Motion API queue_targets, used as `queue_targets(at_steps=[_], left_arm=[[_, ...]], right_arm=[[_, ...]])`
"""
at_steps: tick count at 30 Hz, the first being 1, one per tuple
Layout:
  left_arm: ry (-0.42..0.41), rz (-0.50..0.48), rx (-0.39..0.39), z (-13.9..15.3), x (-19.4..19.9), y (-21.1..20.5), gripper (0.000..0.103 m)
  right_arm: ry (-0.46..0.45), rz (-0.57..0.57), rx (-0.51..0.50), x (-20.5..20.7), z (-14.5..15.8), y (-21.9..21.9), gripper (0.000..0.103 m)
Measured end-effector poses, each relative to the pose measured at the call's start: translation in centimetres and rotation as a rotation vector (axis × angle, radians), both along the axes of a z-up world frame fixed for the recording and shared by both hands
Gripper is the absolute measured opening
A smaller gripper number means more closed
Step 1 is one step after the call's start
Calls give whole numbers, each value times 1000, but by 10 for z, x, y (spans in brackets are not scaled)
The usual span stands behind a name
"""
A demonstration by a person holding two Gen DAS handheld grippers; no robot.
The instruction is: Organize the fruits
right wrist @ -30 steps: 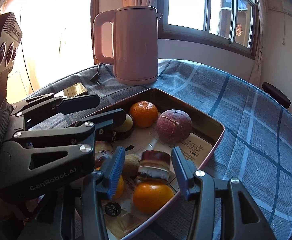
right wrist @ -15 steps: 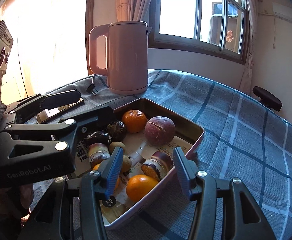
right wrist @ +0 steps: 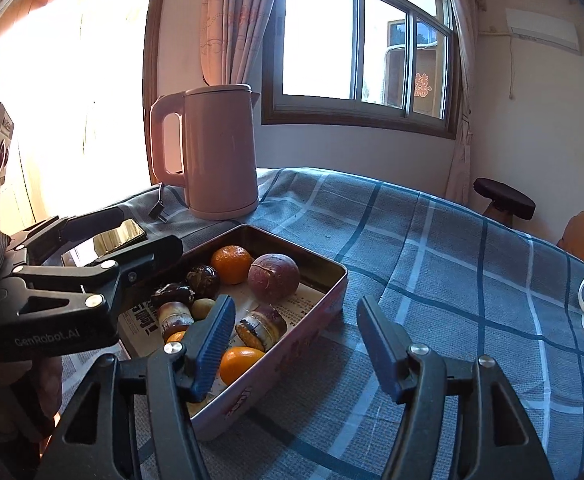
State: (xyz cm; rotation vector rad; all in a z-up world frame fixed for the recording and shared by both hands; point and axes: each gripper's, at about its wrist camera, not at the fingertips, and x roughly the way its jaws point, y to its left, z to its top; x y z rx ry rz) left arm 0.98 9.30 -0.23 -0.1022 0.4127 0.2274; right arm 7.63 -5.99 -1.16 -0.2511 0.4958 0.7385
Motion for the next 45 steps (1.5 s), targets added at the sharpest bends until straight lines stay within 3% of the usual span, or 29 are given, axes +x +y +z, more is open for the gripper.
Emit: queue_targets(at_steps=[24, 45], left_arm=[[-7, -18, 42, 5, -1, -23, 100], [-4, -34, 54, 9, 1, -36, 103]], right_arm=[[-18, -48, 96, -10, 10, -39, 67], [-42, -76, 110, -10, 15, -52, 67]])
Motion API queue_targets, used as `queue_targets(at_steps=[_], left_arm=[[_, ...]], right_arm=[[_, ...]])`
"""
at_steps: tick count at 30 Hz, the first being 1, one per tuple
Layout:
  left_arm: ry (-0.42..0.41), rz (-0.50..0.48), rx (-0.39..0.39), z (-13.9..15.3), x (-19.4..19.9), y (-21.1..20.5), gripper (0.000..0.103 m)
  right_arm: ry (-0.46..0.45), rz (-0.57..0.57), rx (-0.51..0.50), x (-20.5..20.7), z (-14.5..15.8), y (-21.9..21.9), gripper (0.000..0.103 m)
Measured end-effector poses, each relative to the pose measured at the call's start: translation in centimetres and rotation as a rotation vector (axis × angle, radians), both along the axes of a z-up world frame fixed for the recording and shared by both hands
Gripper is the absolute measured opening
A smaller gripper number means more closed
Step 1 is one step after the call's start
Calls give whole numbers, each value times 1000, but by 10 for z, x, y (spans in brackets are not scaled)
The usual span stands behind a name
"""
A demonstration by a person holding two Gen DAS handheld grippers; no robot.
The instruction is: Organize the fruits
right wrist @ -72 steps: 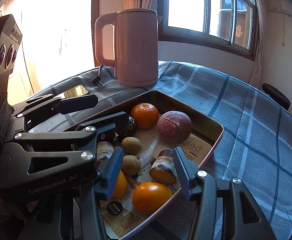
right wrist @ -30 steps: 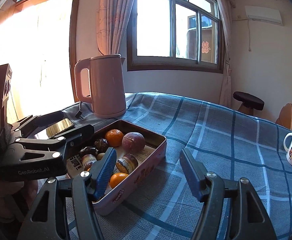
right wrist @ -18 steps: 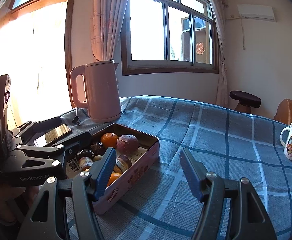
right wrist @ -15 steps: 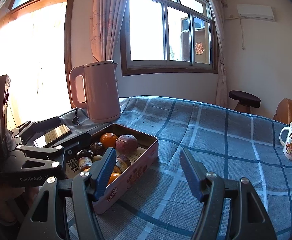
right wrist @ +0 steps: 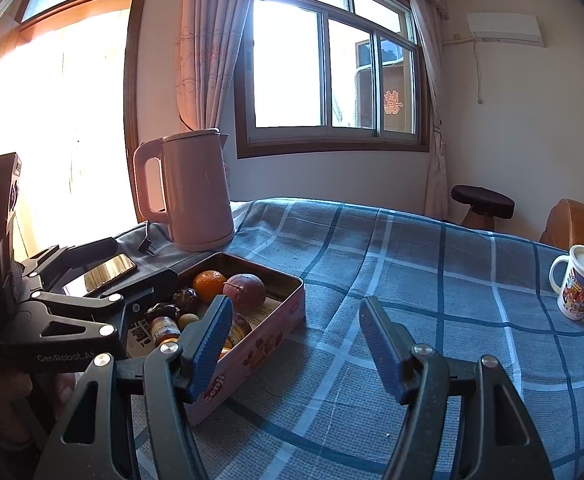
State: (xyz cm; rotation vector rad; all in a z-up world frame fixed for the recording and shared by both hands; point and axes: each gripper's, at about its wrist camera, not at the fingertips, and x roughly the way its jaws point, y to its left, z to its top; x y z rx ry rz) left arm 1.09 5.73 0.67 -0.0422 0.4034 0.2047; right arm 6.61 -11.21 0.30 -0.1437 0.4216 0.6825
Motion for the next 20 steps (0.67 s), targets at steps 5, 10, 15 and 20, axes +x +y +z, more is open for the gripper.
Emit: queue_targets(at_steps=[5, 10, 15, 20], left_arm=[[3, 0, 0, 0, 1, -1, 103], [11, 4, 4, -1, 2, 0, 103], [22, -2, 17, -4, 4, -3, 103], [15, -12, 31, -4, 3, -6, 103]], right_arm=[[-2, 0, -2, -1, 0, -1, 67], [-1, -1, -3, 0, -1, -2, 67], [0, -5, -6, 0, -2, -5, 67], [6, -21, -14, 5, -3, -11, 67]])
